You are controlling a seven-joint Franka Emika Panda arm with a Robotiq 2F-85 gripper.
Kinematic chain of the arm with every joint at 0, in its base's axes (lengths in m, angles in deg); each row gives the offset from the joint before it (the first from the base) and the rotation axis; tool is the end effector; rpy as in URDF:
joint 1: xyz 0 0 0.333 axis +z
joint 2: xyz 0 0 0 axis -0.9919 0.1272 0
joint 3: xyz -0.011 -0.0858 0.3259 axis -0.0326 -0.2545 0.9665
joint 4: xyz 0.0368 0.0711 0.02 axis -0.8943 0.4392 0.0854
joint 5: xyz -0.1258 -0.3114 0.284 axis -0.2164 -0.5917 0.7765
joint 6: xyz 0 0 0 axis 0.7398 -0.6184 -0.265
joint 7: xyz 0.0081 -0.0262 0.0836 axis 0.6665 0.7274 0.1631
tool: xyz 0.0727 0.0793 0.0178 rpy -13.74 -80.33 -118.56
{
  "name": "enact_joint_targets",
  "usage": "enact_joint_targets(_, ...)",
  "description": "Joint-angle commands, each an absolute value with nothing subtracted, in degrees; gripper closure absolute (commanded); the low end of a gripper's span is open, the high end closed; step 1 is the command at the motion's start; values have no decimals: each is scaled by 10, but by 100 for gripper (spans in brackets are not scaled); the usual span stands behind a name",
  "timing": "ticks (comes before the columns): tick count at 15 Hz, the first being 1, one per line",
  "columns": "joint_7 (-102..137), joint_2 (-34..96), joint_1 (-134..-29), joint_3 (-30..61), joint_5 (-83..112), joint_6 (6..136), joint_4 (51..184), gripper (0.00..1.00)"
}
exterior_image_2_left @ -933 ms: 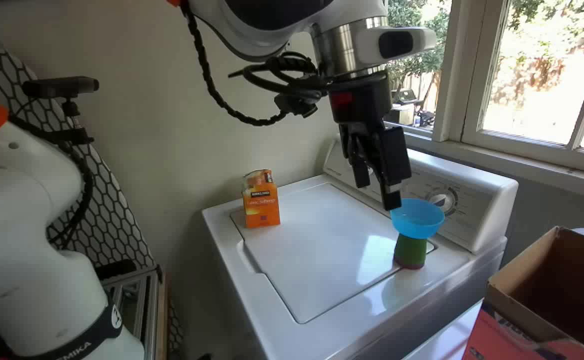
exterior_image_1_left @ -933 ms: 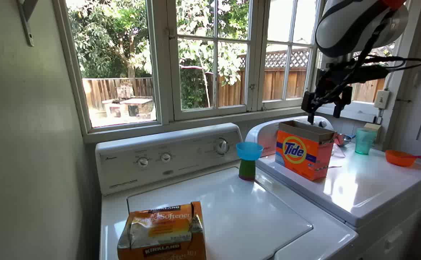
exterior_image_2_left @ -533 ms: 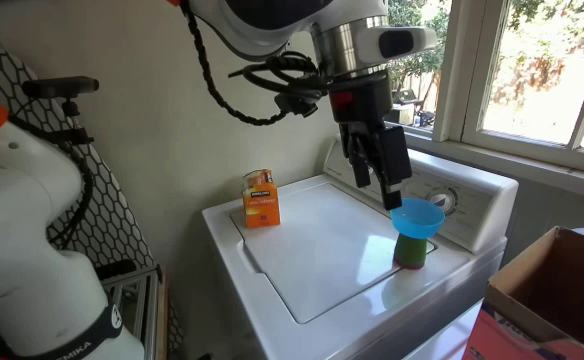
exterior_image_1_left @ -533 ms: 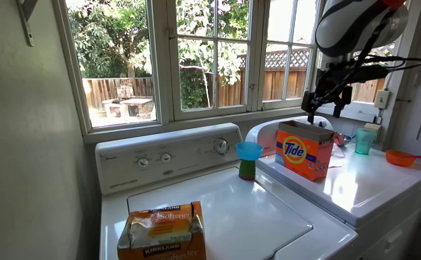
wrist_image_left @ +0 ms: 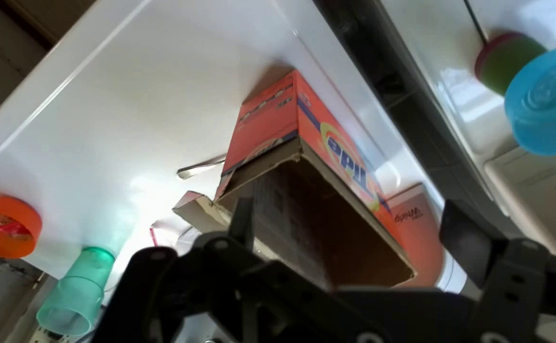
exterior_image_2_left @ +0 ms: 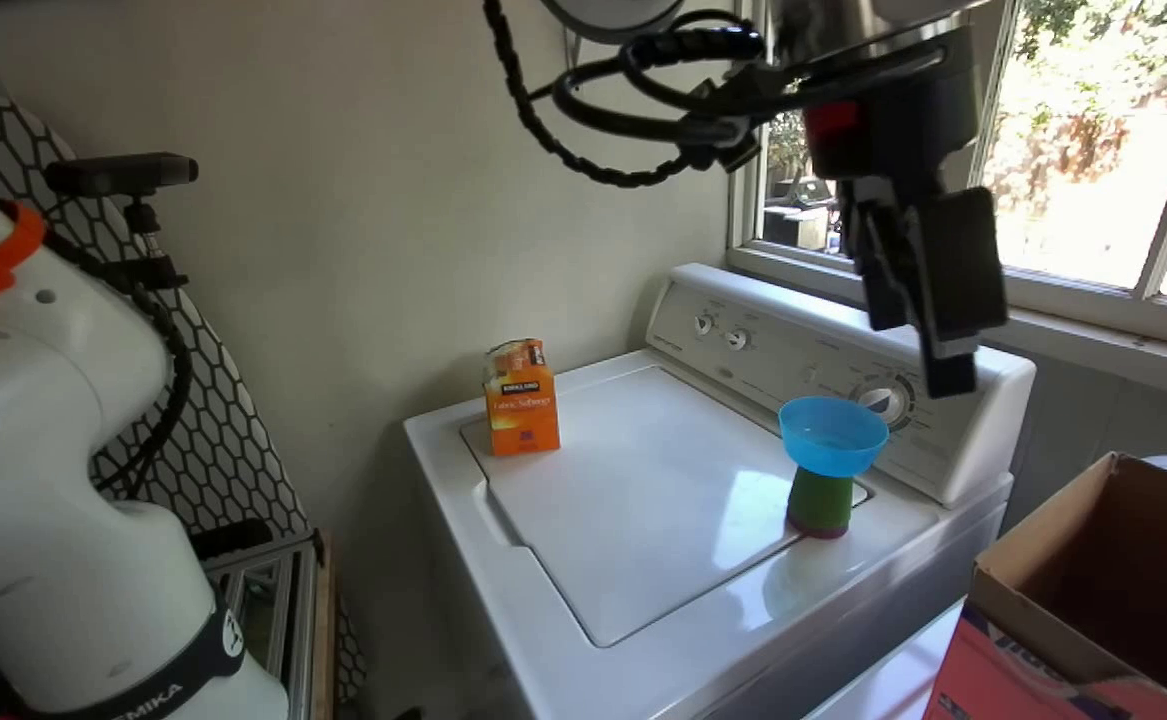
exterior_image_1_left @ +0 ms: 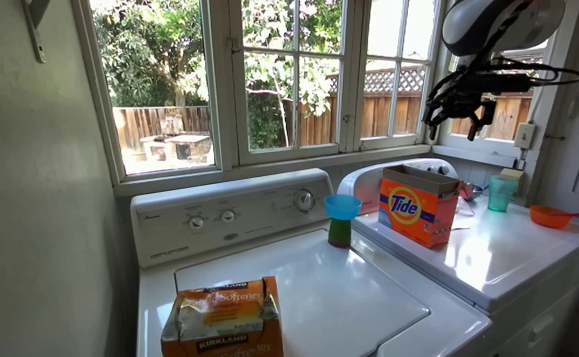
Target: Put the clear plastic in the orange box.
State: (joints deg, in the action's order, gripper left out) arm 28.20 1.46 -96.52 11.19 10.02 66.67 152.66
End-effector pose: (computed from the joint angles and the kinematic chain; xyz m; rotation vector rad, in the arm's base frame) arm 0.5015 -0.2107 0.4932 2.9011 -0.8662 0.4035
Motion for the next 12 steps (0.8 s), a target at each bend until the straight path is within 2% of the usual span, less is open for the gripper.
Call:
enact_joint_targets(1,337,120,-973,91,145,652,1412,0)
enact_joint_targets(5,402,210,-976,69,176,614,1307,0)
enact_joint_targets(6,367,154,-970,70,155,650,1374,0)
enact_joint_targets(12,408,230,-970,60,157,608,1287,0)
